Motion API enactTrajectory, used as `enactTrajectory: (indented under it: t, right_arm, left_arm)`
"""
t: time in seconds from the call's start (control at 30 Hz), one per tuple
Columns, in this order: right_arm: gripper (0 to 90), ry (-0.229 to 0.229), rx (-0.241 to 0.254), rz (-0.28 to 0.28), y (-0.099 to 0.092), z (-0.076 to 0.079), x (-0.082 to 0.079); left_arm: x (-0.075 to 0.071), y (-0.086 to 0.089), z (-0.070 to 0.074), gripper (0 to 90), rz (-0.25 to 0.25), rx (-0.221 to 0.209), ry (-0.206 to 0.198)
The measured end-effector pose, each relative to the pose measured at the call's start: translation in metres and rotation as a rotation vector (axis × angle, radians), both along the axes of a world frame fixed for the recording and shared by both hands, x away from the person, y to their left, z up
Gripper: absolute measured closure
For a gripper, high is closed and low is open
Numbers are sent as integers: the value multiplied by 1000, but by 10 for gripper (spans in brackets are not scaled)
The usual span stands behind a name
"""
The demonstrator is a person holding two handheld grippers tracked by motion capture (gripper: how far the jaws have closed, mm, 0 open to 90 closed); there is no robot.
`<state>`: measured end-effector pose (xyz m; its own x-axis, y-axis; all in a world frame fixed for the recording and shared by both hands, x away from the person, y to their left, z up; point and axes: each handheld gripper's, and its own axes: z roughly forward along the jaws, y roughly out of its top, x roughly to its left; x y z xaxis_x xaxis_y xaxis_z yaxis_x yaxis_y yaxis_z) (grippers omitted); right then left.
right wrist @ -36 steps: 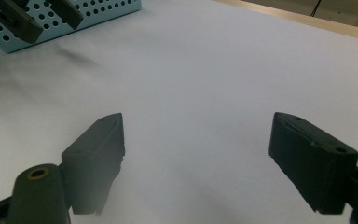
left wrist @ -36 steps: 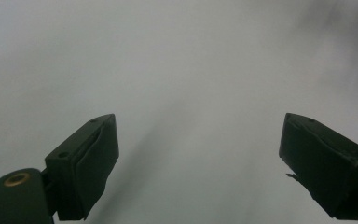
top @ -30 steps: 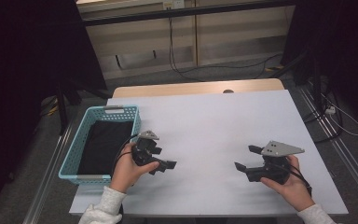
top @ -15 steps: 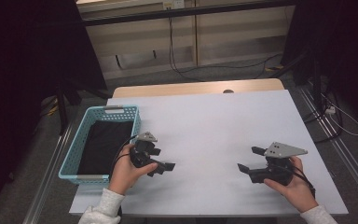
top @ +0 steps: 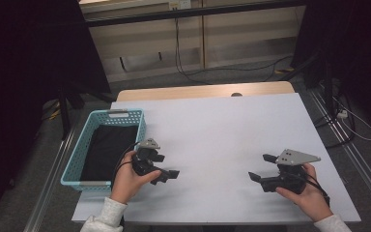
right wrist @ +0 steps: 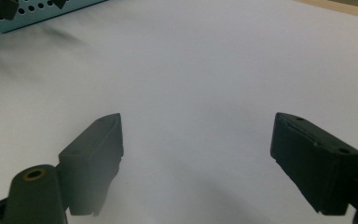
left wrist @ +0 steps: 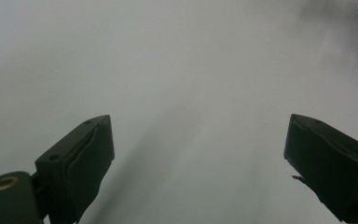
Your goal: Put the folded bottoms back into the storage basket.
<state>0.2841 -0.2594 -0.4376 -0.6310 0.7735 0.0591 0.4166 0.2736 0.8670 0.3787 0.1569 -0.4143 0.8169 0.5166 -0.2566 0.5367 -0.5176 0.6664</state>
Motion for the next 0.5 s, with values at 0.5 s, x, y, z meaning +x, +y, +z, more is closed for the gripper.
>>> enactTrajectory:
  t: [0.5]
  right_arm:
    - [161,11,-9,4,-6,-2,-4]
  left_arm:
    - [-4,5,-4,79,-10,6,4]
